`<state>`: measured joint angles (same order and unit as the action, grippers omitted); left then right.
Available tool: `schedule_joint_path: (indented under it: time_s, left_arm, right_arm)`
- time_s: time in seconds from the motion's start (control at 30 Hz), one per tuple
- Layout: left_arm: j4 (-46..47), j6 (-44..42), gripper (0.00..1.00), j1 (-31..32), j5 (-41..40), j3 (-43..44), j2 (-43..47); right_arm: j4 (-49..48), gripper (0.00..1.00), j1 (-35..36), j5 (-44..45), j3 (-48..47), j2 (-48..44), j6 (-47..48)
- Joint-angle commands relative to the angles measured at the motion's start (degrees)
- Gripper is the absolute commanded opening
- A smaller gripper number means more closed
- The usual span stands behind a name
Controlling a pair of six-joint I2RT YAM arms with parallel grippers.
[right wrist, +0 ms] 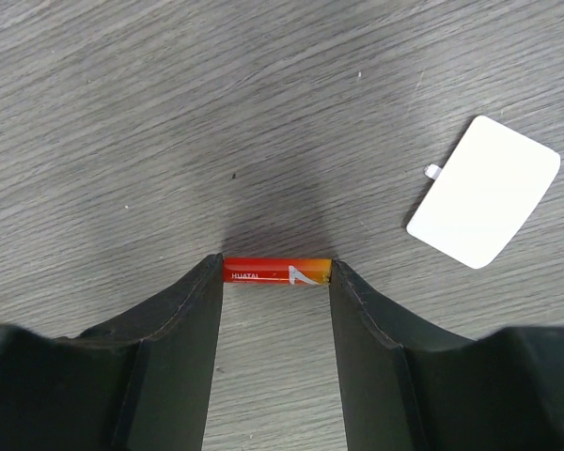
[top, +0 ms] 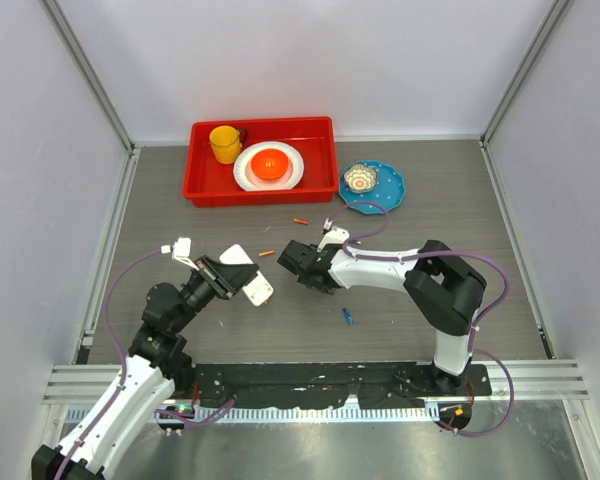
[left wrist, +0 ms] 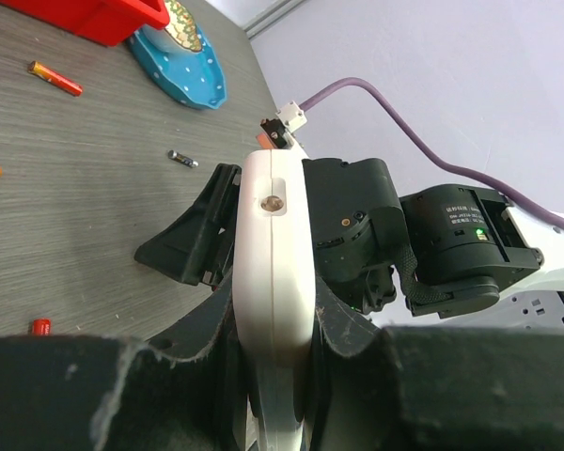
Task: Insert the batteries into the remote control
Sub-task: Adjust the battery at the center of the board.
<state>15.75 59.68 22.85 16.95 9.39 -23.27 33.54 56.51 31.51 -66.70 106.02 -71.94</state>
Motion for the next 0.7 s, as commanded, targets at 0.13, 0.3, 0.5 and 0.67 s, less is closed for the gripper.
schedule_joint_path:
  time_s: [0.13, 0.3, 0.5, 0.67]
  left_arm:
    - [1.92, -0.53, 0.0, -0.26, 0.28, 0.46, 0.59]
    - [1.92, -0.27, 0.0, -0.26, 0.1, 0.28, 0.68]
    - [2.09, -0.18, 0.0, -0.26, 0.19, 0.19, 0.59]
    - [2.09, 0.09, 0.0, -0.26, 0.36, 0.1, 1.03]
  right_arm:
    - [3.29, 0.36, 0.09, 1.37, -1.59, 1.56, -0.39]
    - [3.28, 0.49, 0.09, 0.49, -1.86, 1.56, 0.92]
    - [3.2, 0.59, 0.09, -0.04, -3.0, 1.21, 2.42]
    - [3.11, 0.62, 0.09, 0.57, -4.23, 0.42, 4.09]
